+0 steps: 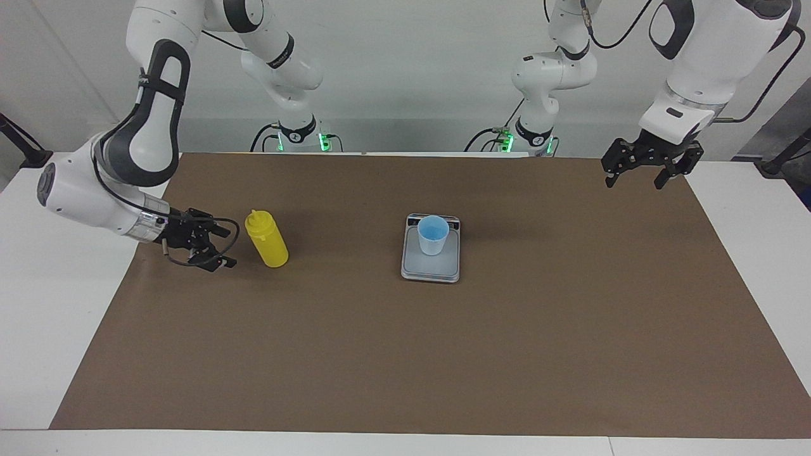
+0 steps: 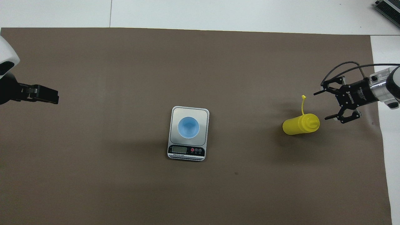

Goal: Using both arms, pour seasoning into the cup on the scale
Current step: 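Grasp the yellow squeeze bottle with the right gripper, then lift the yellow bottle with the right gripper over the cup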

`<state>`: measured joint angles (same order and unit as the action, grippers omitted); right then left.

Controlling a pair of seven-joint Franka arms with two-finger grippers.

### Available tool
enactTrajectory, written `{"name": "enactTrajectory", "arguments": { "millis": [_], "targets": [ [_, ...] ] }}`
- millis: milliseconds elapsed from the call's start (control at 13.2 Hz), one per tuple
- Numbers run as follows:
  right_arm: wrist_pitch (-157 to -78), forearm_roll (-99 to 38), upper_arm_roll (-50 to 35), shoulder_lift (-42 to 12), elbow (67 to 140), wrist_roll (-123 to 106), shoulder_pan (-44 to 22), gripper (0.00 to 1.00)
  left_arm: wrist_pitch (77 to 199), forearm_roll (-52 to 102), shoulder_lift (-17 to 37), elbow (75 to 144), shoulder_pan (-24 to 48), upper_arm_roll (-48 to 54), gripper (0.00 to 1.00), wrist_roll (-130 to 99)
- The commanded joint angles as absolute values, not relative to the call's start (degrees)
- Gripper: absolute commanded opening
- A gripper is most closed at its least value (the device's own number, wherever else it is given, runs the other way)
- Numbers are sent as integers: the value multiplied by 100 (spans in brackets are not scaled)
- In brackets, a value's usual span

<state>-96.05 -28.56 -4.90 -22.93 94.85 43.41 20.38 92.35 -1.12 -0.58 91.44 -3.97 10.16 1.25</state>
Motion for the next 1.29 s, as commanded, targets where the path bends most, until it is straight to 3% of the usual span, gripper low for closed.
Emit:
{"name": "enactTrajectory", "arguments": {
  "millis": [0, 834, 1213],
  "targets": [
    [-9378, -3138, -545, -2707, 9149, 4500, 2189, 100, 9158, -193, 9, 8991, -483, 1090, 100, 229],
    [-9325, -3989, -554, -2418, 10457, 4677, 2083, 97, 9185, -185, 9, 9009, -448, 1072, 100, 237],
    [-8755, -4034, -545, -2312, 10547, 4333, 2250, 96, 9000, -167, -9, 8982, -483, 1028, 100, 255]
  ]
}}
